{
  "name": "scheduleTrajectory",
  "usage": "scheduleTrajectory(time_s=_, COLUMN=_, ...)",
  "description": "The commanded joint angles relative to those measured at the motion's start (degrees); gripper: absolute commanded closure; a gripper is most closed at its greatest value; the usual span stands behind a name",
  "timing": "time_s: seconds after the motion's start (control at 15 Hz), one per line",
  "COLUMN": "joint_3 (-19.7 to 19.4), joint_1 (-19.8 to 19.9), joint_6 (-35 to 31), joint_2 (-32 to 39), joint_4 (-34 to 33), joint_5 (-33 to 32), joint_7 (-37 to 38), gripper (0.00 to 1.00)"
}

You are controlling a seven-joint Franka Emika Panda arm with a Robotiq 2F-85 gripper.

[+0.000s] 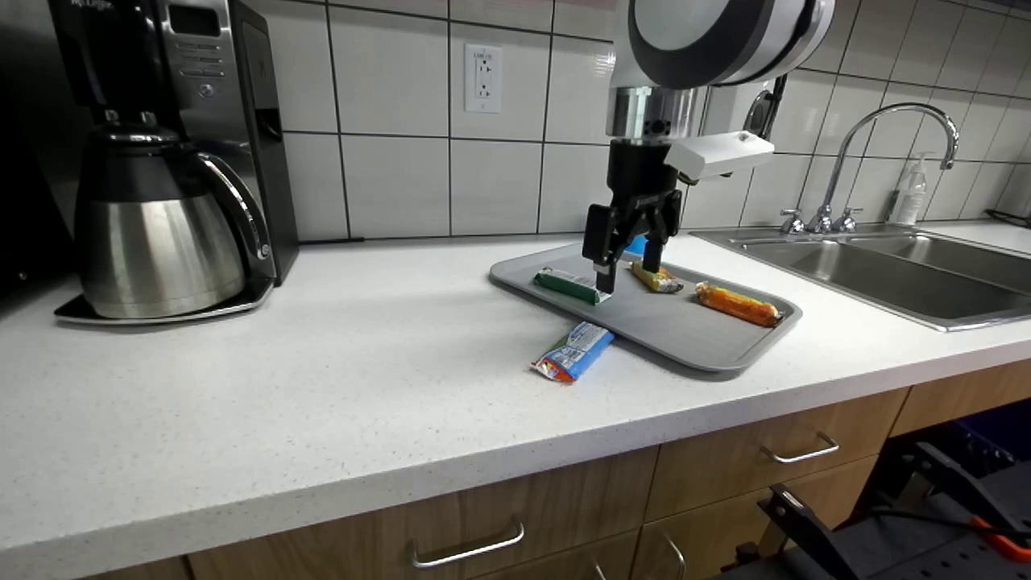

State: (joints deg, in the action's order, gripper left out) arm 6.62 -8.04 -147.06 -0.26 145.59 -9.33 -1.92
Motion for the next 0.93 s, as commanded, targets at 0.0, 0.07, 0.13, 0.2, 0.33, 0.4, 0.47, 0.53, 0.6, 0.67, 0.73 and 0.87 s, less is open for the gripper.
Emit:
scheduleTrajectory(time_s=0.0, joint_3=2.26, joint_1=-1.62, joint_6=2.17, joint_2=-2.4, joint_4=1.35, joint_5=2.1, joint_7=10.88, gripper=0.0)
scheduleTrajectory(time_s=0.07, joint_3=2.75, joint_1=-2.11, joint_6=2.12, joint_2=-2.29, joint_4=1.4, joint_5=2.44, joint_7=13.7, gripper=0.0)
scheduleTrajectory(time_s=0.13, joint_3=3.19, joint_1=-2.55, joint_6=2.23, joint_2=-2.02, joint_4=1.34, joint_5=2.69, joint_7=16.54, gripper=0.0)
scheduleTrajectory(time_s=0.2, joint_3=3.53, joint_1=-2.87, joint_6=2.28, joint_2=-1.84, joint_4=1.32, joint_5=2.98, joint_7=18.99, gripper=0.0)
scheduleTrajectory(time_s=0.33, joint_3=4.16, joint_1=-3.52, joint_6=2.9, joint_2=-1.5, joint_4=1.26, joint_5=3.32, joint_7=24.41, gripper=0.0)
scheduleTrajectory(time_s=0.4, joint_3=4.38, joint_1=-3.67, joint_6=3.31, joint_2=-1.3, joint_4=1.13, joint_5=2.74, joint_7=27.46, gripper=0.0)
scheduleTrajectory(time_s=0.47, joint_3=4.53, joint_1=-3.84, joint_6=3.55, joint_2=-1.16, joint_4=1.07, joint_5=2.68, joint_7=29.98, gripper=0.0)
scheduleTrajectory(time_s=0.53, joint_3=4.64, joint_1=-3.97, joint_6=3.51, joint_2=-0.89, joint_4=0.93, joint_5=2.78, joint_7=32.47, gripper=0.0)
scheduleTrajectory(time_s=0.6, joint_3=4.73, joint_1=-4.09, joint_6=3.44, joint_2=-0.66, joint_4=0.87, joint_5=2.74, joint_7=34.49, gripper=0.0)
scheduleTrajectory(time_s=0.67, joint_3=4.81, joint_1=-4.19, joint_6=3.47, joint_2=-0.26, joint_4=0.68, joint_5=2.91, joint_7=36.43, gripper=0.0)
scheduleTrajectory(time_s=0.73, joint_3=4.85, joint_1=-4.3, joint_6=3.21, joint_2=0.14, joint_4=0.62, joint_5=2.76, joint_7=38.54, gripper=0.0)
scheduleTrajectory(time_s=0.87, joint_3=4.9, joint_1=-4.53, joint_6=3.47, joint_2=1.23, joint_4=0.14, joint_5=2.95, joint_7=41.85, gripper=0.0)
